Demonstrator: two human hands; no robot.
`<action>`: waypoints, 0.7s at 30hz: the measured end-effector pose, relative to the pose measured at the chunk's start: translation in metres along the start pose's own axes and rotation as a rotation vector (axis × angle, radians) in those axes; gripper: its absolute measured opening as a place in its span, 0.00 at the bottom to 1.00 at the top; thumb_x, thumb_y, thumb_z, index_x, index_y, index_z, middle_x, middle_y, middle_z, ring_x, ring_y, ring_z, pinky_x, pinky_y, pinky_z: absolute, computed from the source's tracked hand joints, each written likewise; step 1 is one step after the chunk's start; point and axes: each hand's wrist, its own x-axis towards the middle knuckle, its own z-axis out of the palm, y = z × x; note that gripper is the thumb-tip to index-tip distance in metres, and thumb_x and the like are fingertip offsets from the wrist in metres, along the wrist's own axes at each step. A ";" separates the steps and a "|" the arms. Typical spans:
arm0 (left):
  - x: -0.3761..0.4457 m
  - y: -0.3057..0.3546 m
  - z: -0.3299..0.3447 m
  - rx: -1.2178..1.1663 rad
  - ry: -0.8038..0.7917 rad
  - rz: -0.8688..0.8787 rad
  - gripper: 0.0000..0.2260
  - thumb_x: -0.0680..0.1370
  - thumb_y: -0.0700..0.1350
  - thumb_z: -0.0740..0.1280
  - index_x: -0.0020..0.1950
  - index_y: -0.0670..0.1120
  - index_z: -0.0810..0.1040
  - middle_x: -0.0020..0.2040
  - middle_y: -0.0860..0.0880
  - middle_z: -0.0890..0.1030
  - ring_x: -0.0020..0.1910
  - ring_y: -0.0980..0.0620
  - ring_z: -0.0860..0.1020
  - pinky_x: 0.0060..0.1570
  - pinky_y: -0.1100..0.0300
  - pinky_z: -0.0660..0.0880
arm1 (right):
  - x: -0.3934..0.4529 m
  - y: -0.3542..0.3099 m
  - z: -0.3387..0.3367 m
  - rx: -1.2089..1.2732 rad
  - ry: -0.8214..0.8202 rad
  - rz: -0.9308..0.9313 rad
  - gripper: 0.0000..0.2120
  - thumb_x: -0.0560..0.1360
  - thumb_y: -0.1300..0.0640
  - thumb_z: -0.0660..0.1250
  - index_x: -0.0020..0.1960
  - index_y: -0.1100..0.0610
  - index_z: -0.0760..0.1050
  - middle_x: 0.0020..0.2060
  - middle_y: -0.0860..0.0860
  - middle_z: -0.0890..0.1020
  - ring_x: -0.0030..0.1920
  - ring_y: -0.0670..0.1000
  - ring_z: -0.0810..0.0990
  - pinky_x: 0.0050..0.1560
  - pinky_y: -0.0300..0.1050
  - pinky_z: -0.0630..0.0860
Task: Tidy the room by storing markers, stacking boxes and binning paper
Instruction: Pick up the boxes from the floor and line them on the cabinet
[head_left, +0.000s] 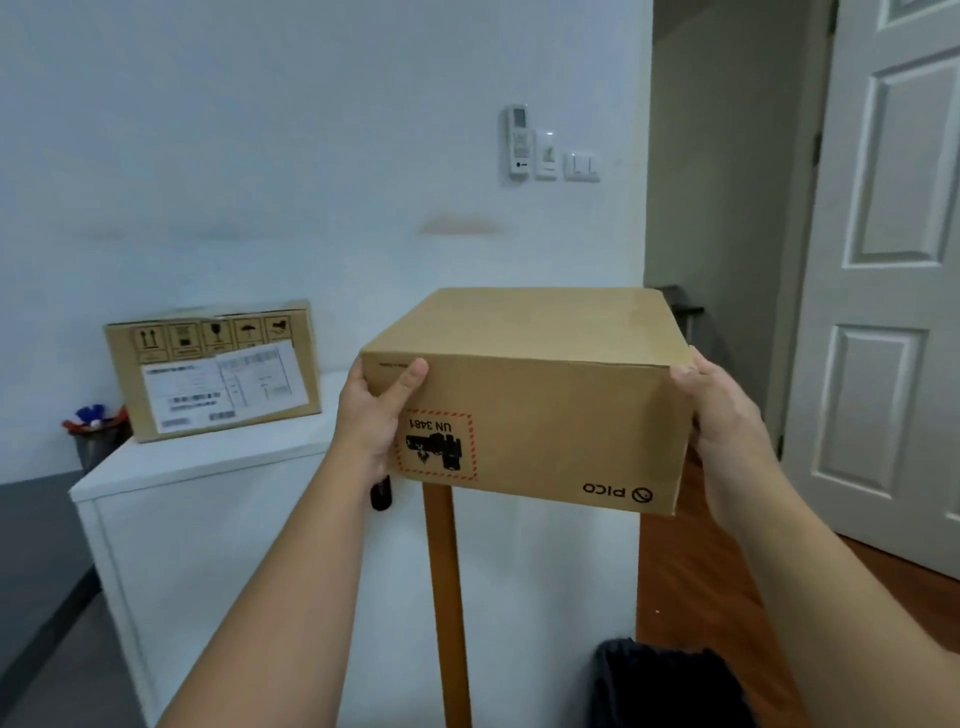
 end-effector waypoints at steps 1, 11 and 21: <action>0.008 -0.004 -0.004 0.025 0.000 0.002 0.26 0.64 0.55 0.76 0.59 0.53 0.75 0.54 0.50 0.83 0.52 0.50 0.83 0.43 0.53 0.81 | 0.005 0.003 0.003 -0.015 -0.019 0.003 0.30 0.70 0.39 0.63 0.71 0.43 0.68 0.63 0.44 0.77 0.63 0.48 0.75 0.61 0.51 0.73; 0.051 -0.053 0.016 0.337 0.213 0.085 0.33 0.78 0.60 0.62 0.79 0.57 0.51 0.80 0.57 0.49 0.78 0.52 0.53 0.76 0.50 0.50 | 0.030 0.012 0.047 -0.142 -0.355 -0.062 0.16 0.79 0.53 0.60 0.65 0.41 0.74 0.72 0.38 0.67 0.68 0.42 0.68 0.70 0.48 0.66; 0.005 -0.055 0.058 0.436 0.134 0.299 0.36 0.76 0.57 0.67 0.79 0.60 0.51 0.78 0.58 0.56 0.77 0.56 0.56 0.75 0.49 0.61 | 0.093 0.034 0.088 -0.458 -0.135 -0.201 0.26 0.75 0.56 0.67 0.72 0.44 0.65 0.73 0.44 0.62 0.73 0.49 0.63 0.72 0.57 0.65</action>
